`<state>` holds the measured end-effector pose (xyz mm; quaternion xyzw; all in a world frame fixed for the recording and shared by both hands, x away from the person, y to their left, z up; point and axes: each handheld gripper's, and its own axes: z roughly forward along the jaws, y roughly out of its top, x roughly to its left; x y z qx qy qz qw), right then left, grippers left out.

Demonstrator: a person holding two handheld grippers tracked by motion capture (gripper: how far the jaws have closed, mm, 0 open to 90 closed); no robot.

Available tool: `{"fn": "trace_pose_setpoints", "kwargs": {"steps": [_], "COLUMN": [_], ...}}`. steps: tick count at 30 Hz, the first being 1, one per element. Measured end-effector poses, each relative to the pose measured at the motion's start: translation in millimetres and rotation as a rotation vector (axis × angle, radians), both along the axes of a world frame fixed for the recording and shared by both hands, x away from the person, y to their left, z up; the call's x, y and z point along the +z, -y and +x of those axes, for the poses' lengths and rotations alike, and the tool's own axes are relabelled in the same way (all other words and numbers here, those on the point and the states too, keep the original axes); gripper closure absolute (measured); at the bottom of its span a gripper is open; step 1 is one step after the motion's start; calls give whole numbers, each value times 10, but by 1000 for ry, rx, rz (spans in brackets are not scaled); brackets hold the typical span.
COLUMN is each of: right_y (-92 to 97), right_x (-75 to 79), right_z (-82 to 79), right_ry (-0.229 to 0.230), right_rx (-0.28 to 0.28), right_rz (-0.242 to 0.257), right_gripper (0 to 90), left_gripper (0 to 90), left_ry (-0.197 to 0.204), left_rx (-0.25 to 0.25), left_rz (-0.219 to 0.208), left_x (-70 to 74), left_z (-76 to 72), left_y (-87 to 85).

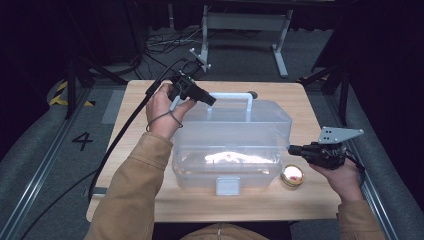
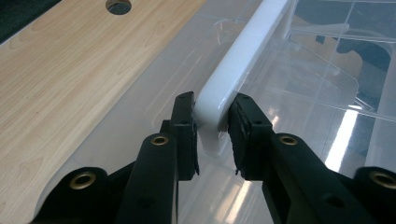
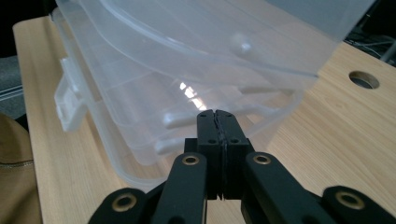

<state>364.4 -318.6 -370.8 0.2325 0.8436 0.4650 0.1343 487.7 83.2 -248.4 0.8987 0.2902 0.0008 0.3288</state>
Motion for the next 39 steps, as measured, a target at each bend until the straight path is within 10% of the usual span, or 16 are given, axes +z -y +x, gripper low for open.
{"fn": "trace_pose_setpoints", "kwargs": {"steps": [19,39], "right_y": [-116,-103], "right_x": [11,29], "right_z": [-30,-14], "right_ry": [30,22], "right_rx": [27,19], "right_rz": [36,76], "right_gripper": [900,900], "left_gripper": [722,586], "left_ry": [15,125], "left_rx": [4,24], "left_rz": [19,-89], "left_x": [10,338], "left_z": [-50,-438], "left_y": [11,-291]}}
